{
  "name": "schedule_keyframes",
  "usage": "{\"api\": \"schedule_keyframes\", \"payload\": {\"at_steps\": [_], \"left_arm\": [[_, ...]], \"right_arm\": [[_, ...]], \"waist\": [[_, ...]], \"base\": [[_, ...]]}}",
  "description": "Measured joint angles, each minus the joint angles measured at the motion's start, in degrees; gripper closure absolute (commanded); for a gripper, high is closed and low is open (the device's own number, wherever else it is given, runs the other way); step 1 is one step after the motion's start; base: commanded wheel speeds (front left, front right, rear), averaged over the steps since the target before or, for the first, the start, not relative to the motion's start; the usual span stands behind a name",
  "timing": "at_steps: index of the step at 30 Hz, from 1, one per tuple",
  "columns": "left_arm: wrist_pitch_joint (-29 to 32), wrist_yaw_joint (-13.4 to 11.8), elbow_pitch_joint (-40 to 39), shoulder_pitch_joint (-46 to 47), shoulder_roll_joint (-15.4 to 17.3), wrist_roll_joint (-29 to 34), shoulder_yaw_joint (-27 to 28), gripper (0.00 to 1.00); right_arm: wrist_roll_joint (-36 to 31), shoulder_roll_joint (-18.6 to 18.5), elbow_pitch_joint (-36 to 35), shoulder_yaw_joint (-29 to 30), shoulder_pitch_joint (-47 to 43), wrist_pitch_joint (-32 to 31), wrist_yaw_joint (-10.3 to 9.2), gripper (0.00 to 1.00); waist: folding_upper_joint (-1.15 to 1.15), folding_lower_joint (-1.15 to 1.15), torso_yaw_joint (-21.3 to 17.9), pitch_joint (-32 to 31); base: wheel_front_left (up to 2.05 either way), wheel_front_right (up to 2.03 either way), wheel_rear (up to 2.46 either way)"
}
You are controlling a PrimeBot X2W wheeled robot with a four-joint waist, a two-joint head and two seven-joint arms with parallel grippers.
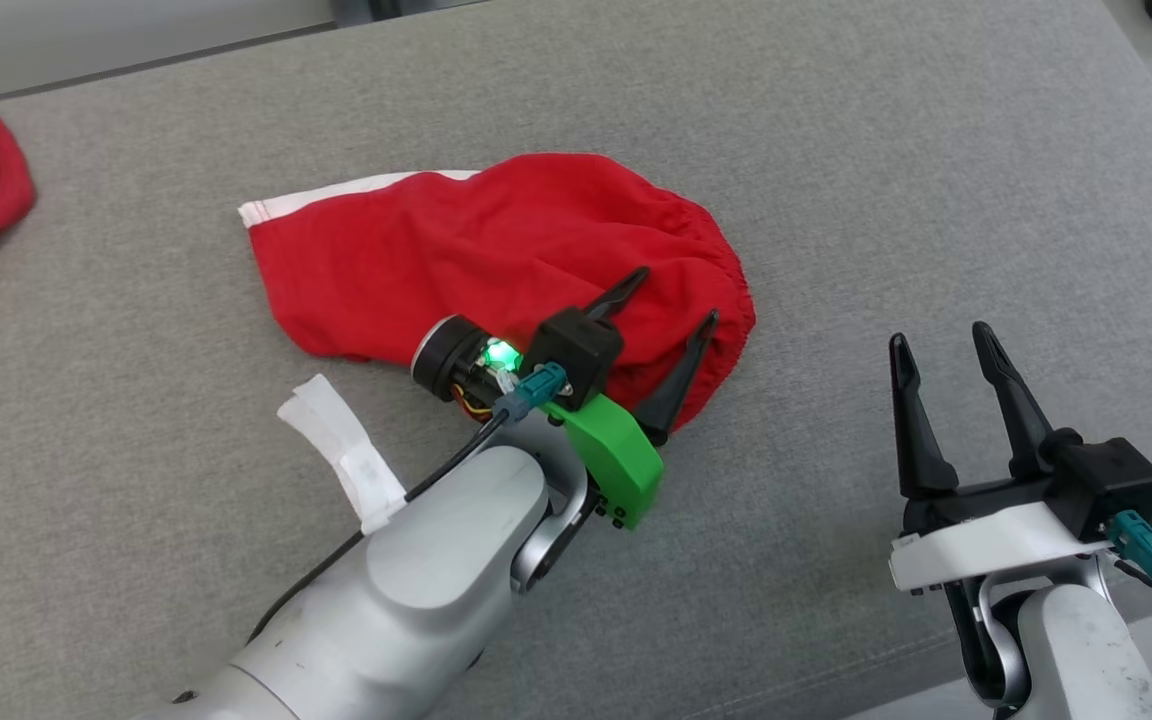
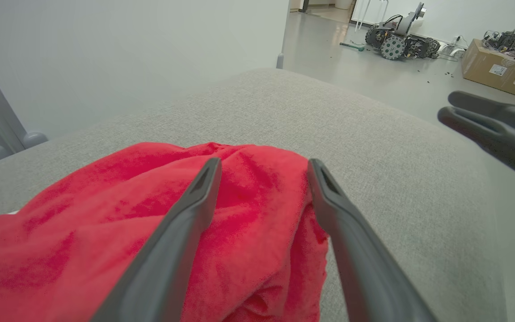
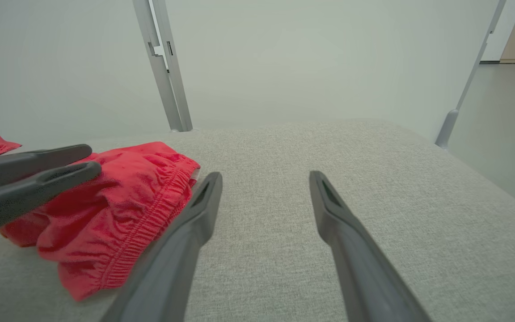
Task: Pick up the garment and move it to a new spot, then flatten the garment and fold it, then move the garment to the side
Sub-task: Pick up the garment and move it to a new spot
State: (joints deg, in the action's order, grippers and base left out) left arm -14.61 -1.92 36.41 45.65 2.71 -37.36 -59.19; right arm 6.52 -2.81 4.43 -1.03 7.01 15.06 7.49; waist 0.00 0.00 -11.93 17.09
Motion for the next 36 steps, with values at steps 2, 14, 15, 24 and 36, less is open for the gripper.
{"api": "schedule_keyframes", "payload": {"at_steps": [2, 14, 15, 24, 36], "left_arm": [[-0.2, -0.9, -0.1, 0.3, 0.0, -0.3, 0.3, 0.00], [-0.5, -4.7, -5.6, -8.7, 4.6, 5.7, 16.3, 0.00], [-0.5, -5.0, -6.3, -10.3, 5.0, 6.0, 17.8, 0.00], [-0.5, -7.0, -14.3, -29.4, 6.0, 9.9, 33.6, 0.00], [-0.5, -3.8, -18.1, -40.3, 3.1, 16.1, 42.9, 0.00]], "right_arm": [[-0.1, 0.0, 0.1, 0.2, 0.0, 0.0, 0.00, 0.00], [-0.3, 0.0, 2.1, 3.4, -2.1, 0.0, 0.00, 0.00], [-0.3, 0.0, 2.2, 3.5, -2.3, 0.0, 0.00, 0.00], [0.5, 0.0, 3.5, 3.9, -5.5, 0.0, 0.00, 0.00], [2.9, 0.0, 6.9, 1.2, -7.1, 0.0, 0.00, 0.00]], "waist": [[0.00, 0.00, 1.1, -0.6], [0.00, 0.00, 8.1, -7.3], [0.00, 0.00, 8.5, -7.8], [0.00, 0.00, 11.1, -13.0], [0.00, 0.00, 12.6, -16.6]], "base": [[0.00, 0.00, 0.00], [0.00, 0.00, 0.00], [0.00, 0.00, 0.00], [0.00, 0.00, 0.00], [0.00, 0.00, 0.00]]}}
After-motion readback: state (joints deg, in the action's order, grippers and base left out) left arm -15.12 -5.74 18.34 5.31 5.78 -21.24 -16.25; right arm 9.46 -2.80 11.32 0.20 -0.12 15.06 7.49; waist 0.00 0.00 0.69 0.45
